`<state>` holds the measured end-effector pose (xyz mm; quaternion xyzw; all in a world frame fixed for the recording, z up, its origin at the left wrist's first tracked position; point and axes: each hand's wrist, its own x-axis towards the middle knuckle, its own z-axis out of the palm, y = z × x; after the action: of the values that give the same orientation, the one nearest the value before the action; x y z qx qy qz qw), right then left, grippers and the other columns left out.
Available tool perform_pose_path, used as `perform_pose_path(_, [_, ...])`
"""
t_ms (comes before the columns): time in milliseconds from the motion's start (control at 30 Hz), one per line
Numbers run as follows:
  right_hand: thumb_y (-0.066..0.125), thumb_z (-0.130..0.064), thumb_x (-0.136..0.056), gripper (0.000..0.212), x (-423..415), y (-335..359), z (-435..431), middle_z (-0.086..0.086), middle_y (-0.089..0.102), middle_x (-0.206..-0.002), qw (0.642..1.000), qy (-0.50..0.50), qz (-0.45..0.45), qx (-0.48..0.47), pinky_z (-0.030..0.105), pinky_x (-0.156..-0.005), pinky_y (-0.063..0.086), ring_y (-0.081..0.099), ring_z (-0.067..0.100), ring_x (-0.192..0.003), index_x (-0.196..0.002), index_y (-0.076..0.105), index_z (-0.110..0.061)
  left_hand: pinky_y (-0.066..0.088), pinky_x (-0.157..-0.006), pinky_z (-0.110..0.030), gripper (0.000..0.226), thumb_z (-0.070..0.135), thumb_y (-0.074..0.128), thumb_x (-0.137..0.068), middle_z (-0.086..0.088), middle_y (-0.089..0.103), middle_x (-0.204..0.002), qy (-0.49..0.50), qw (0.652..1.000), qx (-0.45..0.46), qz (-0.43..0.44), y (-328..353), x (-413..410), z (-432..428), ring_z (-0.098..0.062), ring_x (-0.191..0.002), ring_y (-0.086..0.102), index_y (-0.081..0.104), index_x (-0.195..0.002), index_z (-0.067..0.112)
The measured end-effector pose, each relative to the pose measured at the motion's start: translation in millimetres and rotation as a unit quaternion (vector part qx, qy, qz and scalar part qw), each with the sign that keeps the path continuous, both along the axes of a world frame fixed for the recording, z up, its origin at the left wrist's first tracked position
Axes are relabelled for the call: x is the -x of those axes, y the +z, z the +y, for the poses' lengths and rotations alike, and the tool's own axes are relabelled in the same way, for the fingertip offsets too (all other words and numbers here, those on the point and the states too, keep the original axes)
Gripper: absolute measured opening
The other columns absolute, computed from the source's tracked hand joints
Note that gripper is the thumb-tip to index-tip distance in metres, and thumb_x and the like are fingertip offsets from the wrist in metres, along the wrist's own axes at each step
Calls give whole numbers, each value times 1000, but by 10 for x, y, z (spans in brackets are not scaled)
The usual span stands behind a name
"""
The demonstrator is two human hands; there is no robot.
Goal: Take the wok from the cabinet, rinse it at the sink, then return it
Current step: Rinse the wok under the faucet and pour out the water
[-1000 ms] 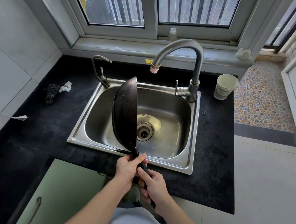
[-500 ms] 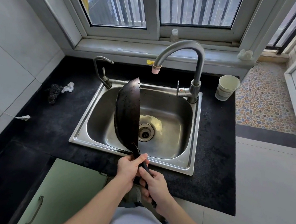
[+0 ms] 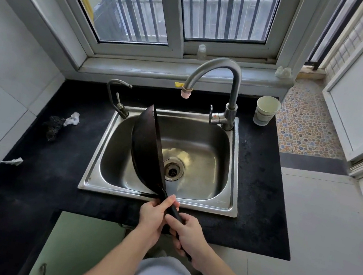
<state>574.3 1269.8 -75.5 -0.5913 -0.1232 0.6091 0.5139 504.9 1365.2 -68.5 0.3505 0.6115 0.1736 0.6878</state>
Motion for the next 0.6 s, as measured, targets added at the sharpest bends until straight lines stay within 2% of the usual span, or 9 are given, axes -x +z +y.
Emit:
perform_pose_path(100, [65,-28,-94,18,140,-8,59,-1,53,-57,999,-16,-46,19,20,-38,35,42,8,-38,-92,64,-11,54,-74,-36,19,15,71,-87,-13,73,-84,-13,999,17,-34,-27,125,79,-24,-81,67,73,-92,-3])
perform_pose_path(200, [70,-33,-88,16,330,-45,113,-3,60,-66,988,-28,-146,51,23,-53,44,51,8,-54,-90,68,-16,54,-83,-37,19,13,67,-89,-17,72,-90,-31,995,46,-81,-49,248,138,-26,-89,67,72,-93,-4])
perform_pose_path(233, [70,-33,-88,15,388,-62,123,-5,61,-67,980,-29,-187,65,20,-56,43,52,7,-58,-89,68,-18,55,-85,-36,21,12,65,-91,-19,73,-95,-31,994,56,-93,-59,281,152,-27,-93,68,71,-97,-6])
perform_pose_path(333, [70,-33,-88,14,530,-74,139,-10,62,-71,951,-29,-290,104,13,-56,41,55,4,-62,-90,65,-21,55,-87,-34,23,10,61,-94,-23,74,-104,-31,989,88,-117,-101,357,180,-28,-100,70,69,-105,-9])
perform_pose_path(433, [70,-33,-88,14,658,-71,133,-14,60,-72,927,-36,-354,117,10,-61,43,57,0,-65,-90,60,-25,54,-90,-36,26,10,57,-97,-27,71,-109,-39,982,123,-136,-166,410,206,-28,-99,70,66,-108,-12])
perform_pose_path(600, [66,-40,-89,17,872,-87,171,-9,66,-83,898,-48,-404,166,16,-59,40,59,8,-74,-97,58,-26,55,-91,-36,23,11,60,-95,-24,73,-105,-90,980,134,-119,-236,519,293,-28,-95,69,67,-105,-8])
